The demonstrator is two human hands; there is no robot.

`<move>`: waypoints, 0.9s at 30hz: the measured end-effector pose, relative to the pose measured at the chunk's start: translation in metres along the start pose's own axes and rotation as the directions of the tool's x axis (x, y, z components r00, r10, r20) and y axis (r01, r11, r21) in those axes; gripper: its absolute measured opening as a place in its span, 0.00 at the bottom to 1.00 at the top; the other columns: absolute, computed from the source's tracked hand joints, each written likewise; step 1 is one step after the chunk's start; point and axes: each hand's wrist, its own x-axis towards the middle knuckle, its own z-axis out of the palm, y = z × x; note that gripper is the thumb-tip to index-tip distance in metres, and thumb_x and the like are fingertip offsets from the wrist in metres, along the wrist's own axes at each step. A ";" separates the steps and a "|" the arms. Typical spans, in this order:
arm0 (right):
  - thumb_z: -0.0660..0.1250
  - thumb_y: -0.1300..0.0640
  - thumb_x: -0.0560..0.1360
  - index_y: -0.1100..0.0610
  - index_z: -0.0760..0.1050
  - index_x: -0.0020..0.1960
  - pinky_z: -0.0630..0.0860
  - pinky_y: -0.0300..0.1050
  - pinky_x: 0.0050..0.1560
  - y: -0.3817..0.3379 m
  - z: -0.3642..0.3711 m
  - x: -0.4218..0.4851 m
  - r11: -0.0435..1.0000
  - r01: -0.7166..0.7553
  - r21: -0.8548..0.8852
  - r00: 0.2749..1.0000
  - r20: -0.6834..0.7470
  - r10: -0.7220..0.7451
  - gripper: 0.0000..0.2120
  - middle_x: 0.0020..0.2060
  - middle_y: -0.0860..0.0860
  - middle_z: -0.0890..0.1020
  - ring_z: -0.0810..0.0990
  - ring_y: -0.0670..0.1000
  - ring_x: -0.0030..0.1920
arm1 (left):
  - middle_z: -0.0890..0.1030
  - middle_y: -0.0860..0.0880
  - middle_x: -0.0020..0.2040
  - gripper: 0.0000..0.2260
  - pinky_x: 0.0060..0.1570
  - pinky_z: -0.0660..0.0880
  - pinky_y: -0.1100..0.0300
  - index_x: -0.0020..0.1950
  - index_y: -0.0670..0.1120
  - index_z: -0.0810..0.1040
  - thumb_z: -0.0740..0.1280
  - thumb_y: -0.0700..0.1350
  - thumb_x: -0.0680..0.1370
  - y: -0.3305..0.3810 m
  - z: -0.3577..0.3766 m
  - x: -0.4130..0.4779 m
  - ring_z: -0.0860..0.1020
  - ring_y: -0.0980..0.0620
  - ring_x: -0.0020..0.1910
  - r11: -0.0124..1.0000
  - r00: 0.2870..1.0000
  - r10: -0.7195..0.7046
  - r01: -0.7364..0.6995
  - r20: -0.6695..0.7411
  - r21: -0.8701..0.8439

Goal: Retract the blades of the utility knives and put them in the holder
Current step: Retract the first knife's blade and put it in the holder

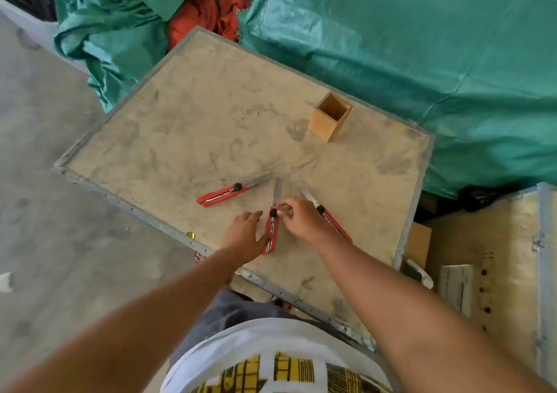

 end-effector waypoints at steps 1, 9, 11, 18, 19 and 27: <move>0.71 0.56 0.78 0.56 0.82 0.62 0.81 0.51 0.58 0.002 0.007 0.000 1.000 -0.008 0.010 1.000 0.009 0.008 0.13 0.54 0.55 0.86 0.85 0.55 0.54 | 0.75 0.46 0.66 0.30 0.61 0.75 0.49 0.74 0.48 0.67 0.66 0.56 0.75 0.002 0.004 -0.003 0.73 0.44 0.65 1.000 1.000 -0.006 0.006 0.004 -0.009; 0.72 0.59 0.75 0.57 0.83 0.55 0.81 0.52 0.57 -0.008 0.027 0.001 0.976 -0.162 0.145 0.982 -0.074 0.174 0.09 0.50 0.55 0.87 0.84 0.55 0.52 | 0.73 0.49 0.63 0.23 0.50 0.79 0.53 0.71 0.53 0.71 0.68 0.48 0.76 0.012 0.027 -0.017 0.78 0.49 0.52 0.978 0.996 -0.091 0.084 -0.027 -0.193; 0.73 0.59 0.75 0.57 0.82 0.52 0.81 0.51 0.57 -0.008 0.028 0.002 0.953 -0.205 0.221 0.971 -0.078 0.227 0.07 0.50 0.54 0.86 0.85 0.54 0.52 | 0.74 0.49 0.63 0.23 0.50 0.77 0.58 0.71 0.53 0.72 0.69 0.47 0.76 0.011 0.027 -0.018 0.78 0.51 0.51 0.967 0.997 -0.073 0.061 -0.038 -0.248; 0.73 0.59 0.76 0.53 0.79 0.51 0.84 0.50 0.53 -0.005 0.012 -0.002 0.890 -0.214 0.402 0.968 -0.037 0.250 0.05 0.50 0.48 0.82 0.83 0.49 0.51 | 0.77 0.48 0.61 0.24 0.52 0.78 0.57 0.71 0.49 0.74 0.72 0.46 0.75 0.008 0.020 -0.022 0.78 0.52 0.50 0.927 0.996 -0.025 -0.010 -0.087 -0.376; 0.73 0.60 0.76 0.52 0.79 0.50 0.86 0.52 0.51 -0.004 0.007 -0.003 0.873 -0.205 0.442 0.969 -0.035 0.246 0.06 0.51 0.50 0.83 0.84 0.52 0.52 | 0.77 0.49 0.60 0.25 0.52 0.79 0.56 0.72 0.50 0.73 0.73 0.46 0.75 0.010 0.016 -0.023 0.78 0.52 0.49 0.917 0.996 -0.019 -0.019 -0.091 -0.399; 0.73 0.62 0.77 0.60 0.82 0.55 0.87 0.53 0.47 -0.020 -0.064 -0.015 0.750 -0.099 0.654 0.977 -0.078 0.197 0.08 0.50 0.57 0.85 0.88 0.56 0.48 | 0.82 0.56 0.53 0.27 0.50 0.82 0.57 0.68 0.59 0.71 0.71 0.34 0.76 0.033 -0.031 -0.035 0.83 0.46 0.43 0.732 0.996 0.092 -0.058 0.014 -0.679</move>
